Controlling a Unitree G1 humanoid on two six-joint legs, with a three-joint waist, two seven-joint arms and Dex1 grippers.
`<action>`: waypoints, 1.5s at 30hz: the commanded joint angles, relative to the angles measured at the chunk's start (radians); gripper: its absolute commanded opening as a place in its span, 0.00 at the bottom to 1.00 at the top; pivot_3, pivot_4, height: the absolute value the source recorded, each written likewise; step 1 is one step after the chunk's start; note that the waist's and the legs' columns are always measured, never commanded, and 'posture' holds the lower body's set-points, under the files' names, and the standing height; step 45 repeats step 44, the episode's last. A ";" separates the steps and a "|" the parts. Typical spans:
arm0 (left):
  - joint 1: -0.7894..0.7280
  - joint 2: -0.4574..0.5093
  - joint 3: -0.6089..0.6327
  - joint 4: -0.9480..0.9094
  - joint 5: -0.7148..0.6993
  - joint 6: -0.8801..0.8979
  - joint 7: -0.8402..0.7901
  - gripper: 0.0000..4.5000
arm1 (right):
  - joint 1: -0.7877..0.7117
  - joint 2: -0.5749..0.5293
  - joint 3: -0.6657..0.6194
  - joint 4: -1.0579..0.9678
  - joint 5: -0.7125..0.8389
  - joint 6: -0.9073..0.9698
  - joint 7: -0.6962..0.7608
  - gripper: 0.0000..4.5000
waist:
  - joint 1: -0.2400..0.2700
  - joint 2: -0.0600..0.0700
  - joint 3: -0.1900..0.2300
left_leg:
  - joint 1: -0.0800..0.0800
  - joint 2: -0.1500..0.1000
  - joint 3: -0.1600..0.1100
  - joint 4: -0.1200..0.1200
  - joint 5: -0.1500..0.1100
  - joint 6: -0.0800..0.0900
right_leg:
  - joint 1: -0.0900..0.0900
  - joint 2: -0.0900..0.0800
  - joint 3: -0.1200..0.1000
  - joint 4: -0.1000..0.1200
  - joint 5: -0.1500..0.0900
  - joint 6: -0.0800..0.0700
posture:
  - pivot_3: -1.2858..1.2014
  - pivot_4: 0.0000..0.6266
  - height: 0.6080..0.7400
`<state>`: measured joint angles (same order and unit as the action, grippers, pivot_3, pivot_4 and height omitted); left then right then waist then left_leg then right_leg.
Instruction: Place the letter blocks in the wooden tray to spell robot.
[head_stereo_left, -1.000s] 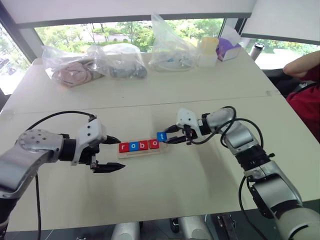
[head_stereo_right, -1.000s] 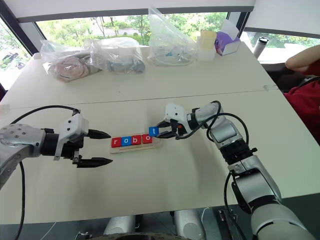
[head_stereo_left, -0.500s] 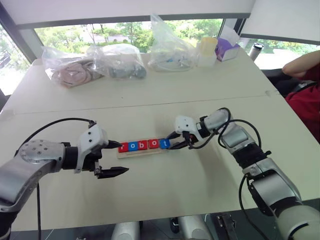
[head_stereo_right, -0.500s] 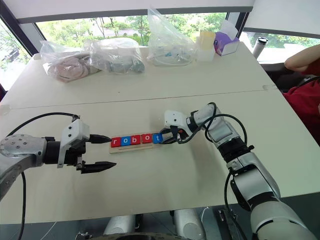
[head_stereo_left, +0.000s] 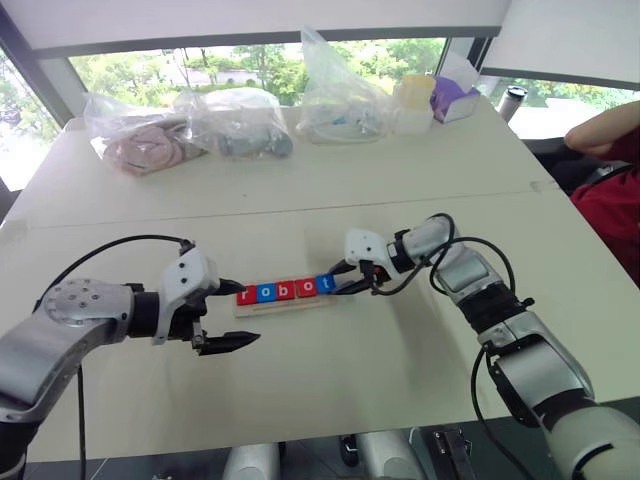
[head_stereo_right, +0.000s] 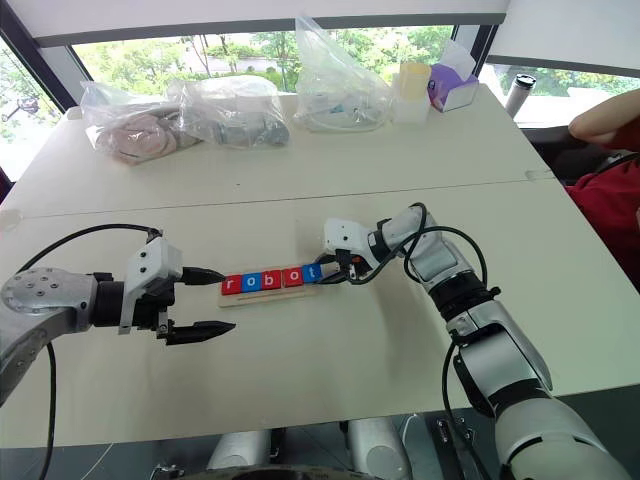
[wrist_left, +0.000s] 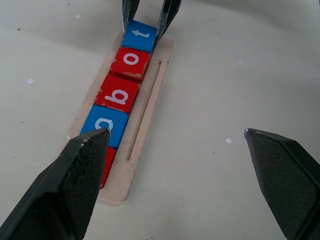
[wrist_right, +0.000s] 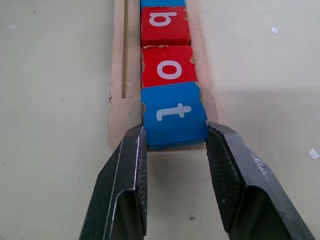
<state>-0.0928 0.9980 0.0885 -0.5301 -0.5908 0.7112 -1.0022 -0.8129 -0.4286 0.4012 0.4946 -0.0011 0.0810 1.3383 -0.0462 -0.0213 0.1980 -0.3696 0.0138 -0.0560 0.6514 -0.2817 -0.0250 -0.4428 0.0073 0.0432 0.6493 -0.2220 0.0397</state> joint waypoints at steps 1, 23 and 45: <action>-0.018 -0.008 0.000 -0.008 0.002 -0.015 0.000 1.00 | -0.016 0.025 0.000 -0.023 -0.002 0.001 -0.004 0.25 | 0.000 0.000 0.000 | 0.000 0.000 0.000 0.000 0.000 0.000 | 0.000 0.000 0.000 0.000 0.000 0.000 | 0.52 0.24 1.00; -0.046 -0.018 -0.020 0.023 0.028 -0.024 -0.001 1.00 | -0.051 0.069 -0.095 -0.039 0.050 0.095 -0.077 0.99 | 0.001 0.000 0.000 | 0.000 0.000 0.000 0.000 0.000 -0.001 | 0.000 0.000 0.000 0.000 0.000 0.000 | 0.52 0.24 1.00; 0.381 -0.123 0.465 -0.001 -0.036 0.025 0.082 1.00 | 0.617 -0.192 -0.537 -1.095 0.449 0.911 -0.415 0.99 | 0.002 0.000 0.000 | 0.000 0.001 -0.002 -0.002 0.000 -0.001 | 0.000 -0.001 0.000 -0.001 -0.006 0.001 | 0.52 0.24 1.00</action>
